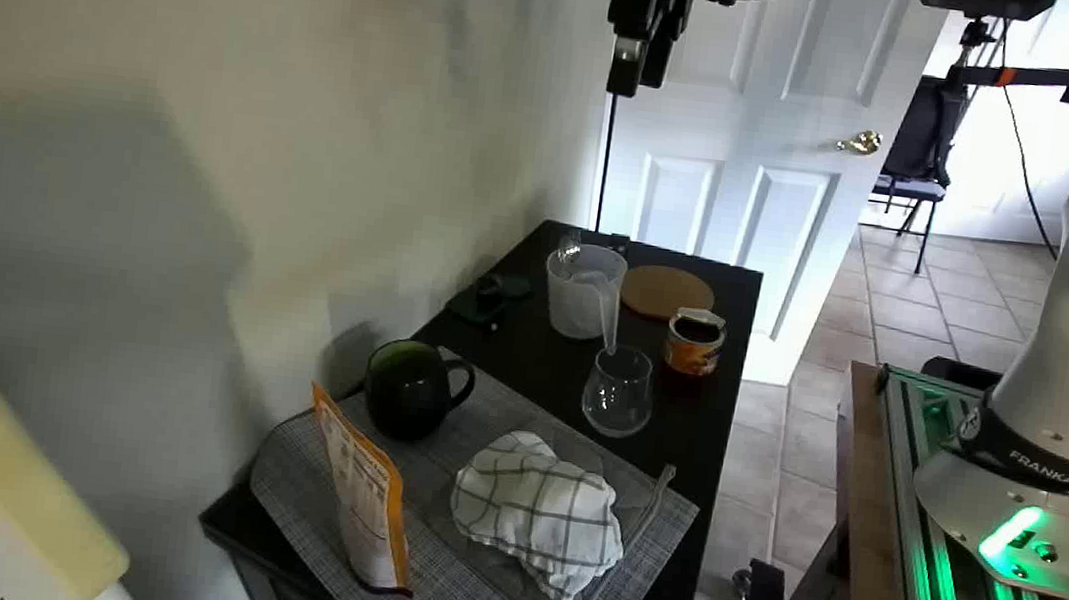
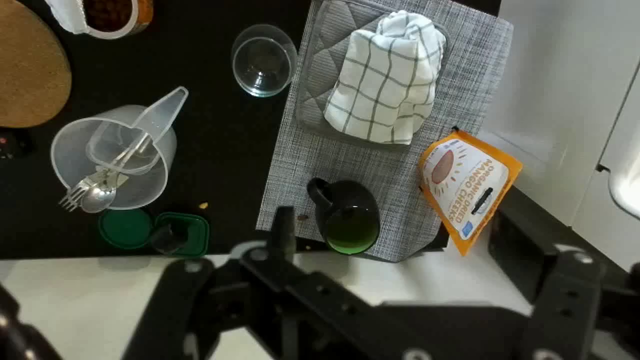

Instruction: Place the green lid in the measuring cup

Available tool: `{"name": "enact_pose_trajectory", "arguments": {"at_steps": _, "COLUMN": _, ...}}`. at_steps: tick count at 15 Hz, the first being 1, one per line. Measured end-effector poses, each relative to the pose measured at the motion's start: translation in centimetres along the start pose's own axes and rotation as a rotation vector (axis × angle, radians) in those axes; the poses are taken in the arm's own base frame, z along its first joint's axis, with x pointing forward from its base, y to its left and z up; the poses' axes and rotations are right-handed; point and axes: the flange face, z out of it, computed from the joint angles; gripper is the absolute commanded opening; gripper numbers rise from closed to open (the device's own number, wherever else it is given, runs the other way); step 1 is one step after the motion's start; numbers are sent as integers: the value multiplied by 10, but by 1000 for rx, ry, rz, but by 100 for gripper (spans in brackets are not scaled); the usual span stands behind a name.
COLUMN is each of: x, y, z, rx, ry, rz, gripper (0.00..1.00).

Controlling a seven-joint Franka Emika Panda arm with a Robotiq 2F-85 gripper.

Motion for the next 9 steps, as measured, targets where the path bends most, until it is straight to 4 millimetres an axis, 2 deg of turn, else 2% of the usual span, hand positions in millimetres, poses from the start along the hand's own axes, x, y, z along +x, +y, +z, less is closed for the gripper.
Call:
{"name": "enact_pose_trajectory", "arguments": {"at_steps": 3, "x": 1, "y": 1, "z": 0, "rx": 1, "ry": 4, "rz": 1, "gripper": 100}}
{"name": "enact_pose_trajectory", "arguments": {"at_steps": 5, "x": 7, "y": 10, "z": -4, "rx": 12, "ry": 39, "rz": 19, "gripper": 100}}
{"name": "enact_pose_trajectory", "arguments": {"at_steps": 7, "x": 17, "y": 34, "z": -7, "rx": 33, "ry": 82, "rz": 46, "gripper": 100}}
{"name": "enact_pose_trajectory", "arguments": {"at_steps": 9, "x": 26, "y": 67, "z": -5, "rx": 64, "ry": 93, "rz": 59, "gripper": 100}}
